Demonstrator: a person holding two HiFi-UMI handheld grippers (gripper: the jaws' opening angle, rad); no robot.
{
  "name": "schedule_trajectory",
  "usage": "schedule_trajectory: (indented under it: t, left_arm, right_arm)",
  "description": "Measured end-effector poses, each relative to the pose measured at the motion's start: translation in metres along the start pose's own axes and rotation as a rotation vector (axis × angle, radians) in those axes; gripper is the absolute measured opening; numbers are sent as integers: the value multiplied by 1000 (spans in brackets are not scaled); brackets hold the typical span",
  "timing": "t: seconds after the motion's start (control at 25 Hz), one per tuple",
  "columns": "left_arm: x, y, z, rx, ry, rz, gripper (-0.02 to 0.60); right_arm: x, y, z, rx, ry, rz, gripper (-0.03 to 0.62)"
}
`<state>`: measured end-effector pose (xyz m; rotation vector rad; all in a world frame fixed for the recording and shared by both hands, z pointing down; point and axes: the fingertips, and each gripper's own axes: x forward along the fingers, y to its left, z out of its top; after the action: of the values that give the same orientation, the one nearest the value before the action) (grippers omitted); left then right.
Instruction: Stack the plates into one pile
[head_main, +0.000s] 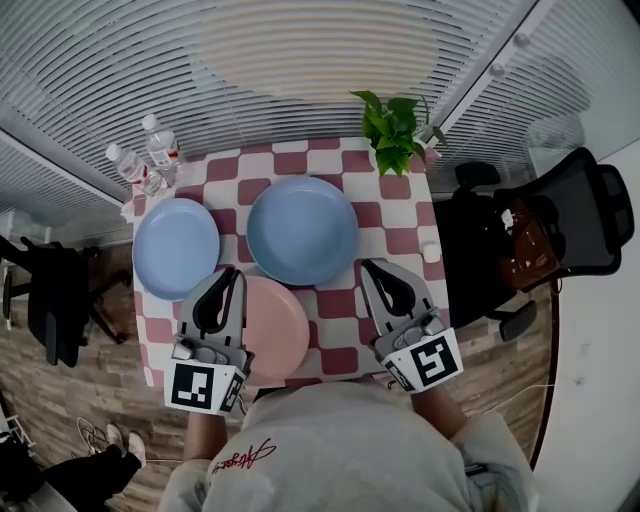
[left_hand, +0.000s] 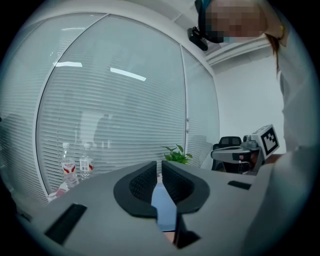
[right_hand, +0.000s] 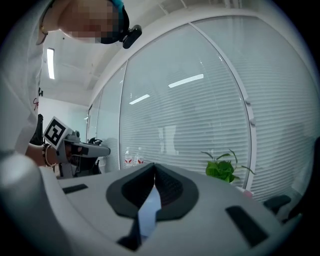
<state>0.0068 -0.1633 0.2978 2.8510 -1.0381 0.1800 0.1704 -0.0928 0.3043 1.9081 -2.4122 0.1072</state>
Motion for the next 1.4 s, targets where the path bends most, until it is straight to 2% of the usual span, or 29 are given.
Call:
schedule_trajectory:
  t: [0.32, 0.4, 0.44, 0.48, 0.52, 0.76, 1.4]
  left_arm:
    - [18, 1, -24, -35, 65, -68, 46]
    - [25, 1, -30, -35, 86, -77, 91]
    - [28, 2, -33, -33, 96, -81, 128]
    - [31, 2, -36, -30, 106, -84, 140]
    - [33, 3, -39, -29, 113, -83, 140]
    - [46, 18, -57, -27, 162, -71, 147]
    - [71, 37, -108, -43, 318, -83, 168]
  right_arm:
    - [8, -5, -20, 7, 45, -39, 14]
    - [12, -8, -25, 10, 58, -49, 17]
    - [13, -9, -27, 15, 64, -53, 29]
    - [15, -10, -30, 21, 70, -56, 57]
    - [17, -11, -33, 25, 77, -59, 78]
    - [28, -20, -50, 33, 123, -79, 110]
    - [49, -42, -111, 68, 263, -152, 140]
